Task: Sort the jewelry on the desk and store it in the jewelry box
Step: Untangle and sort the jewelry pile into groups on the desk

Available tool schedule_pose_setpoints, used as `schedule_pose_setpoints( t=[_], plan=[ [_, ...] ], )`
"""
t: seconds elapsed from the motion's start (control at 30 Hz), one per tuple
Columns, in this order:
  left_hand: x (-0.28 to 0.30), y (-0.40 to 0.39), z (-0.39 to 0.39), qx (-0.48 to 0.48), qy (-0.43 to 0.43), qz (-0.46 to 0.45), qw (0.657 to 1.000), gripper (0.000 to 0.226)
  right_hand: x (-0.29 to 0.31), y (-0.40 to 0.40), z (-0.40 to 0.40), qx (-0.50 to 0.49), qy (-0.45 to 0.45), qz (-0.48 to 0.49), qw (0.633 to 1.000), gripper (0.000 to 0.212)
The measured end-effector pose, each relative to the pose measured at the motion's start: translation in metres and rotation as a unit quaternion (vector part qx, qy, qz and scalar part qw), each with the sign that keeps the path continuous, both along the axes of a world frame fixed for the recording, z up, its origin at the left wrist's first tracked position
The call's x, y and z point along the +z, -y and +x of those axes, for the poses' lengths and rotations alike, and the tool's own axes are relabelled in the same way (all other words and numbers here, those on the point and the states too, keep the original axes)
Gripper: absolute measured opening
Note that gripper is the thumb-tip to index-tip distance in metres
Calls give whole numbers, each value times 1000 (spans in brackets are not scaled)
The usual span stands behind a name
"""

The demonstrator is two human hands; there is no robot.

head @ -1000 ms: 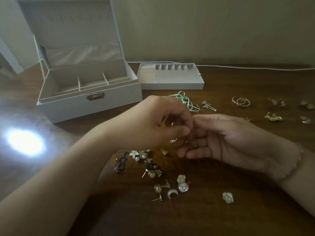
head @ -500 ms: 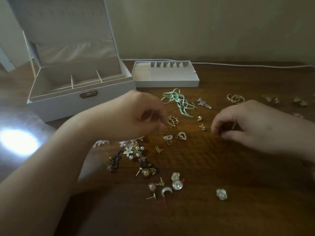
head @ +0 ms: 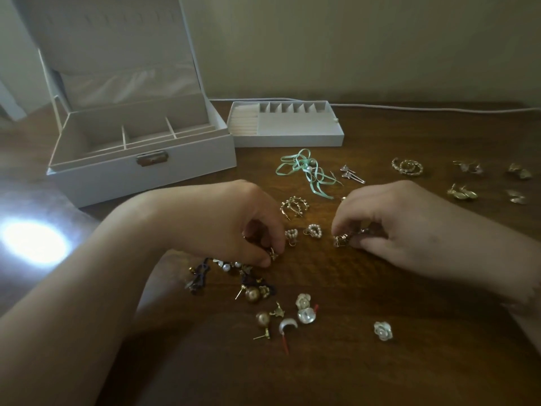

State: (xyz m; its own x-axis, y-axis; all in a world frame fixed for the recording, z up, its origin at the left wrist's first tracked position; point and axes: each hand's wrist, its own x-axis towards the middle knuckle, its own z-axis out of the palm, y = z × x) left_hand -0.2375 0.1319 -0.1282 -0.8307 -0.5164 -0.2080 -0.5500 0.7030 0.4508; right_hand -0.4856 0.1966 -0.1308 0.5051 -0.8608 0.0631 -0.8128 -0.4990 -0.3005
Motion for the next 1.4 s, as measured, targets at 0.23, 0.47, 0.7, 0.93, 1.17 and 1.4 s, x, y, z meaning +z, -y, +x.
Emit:
schedule_pose_setpoints(
  t=[0.23,0.47,0.7,0.93,1.17,1.4],
  plan=[
    [2,-2,-1,-6,-10,-3,1000,13,12,-6,-5,19,40,-54,998,16],
    [8,-1,3,11,-49,-40,998,9,4,-31,37,116,48,-30,992,25],
    [11,-1,3,31,-95,-69,993,14,-12,-45,68,76,26,-61,995,20],
    [13,0,3,49,-119,-72,989,14,-11,-36,66,91,39,-41,994,18],
    [9,4,2,128,-256,-4,958,14,6,-24,52,-64,344,54,935,19],
    [12,-11,-17,157,-398,48,902,23,4,-3,41,-186,667,366,622,23]
  ],
)
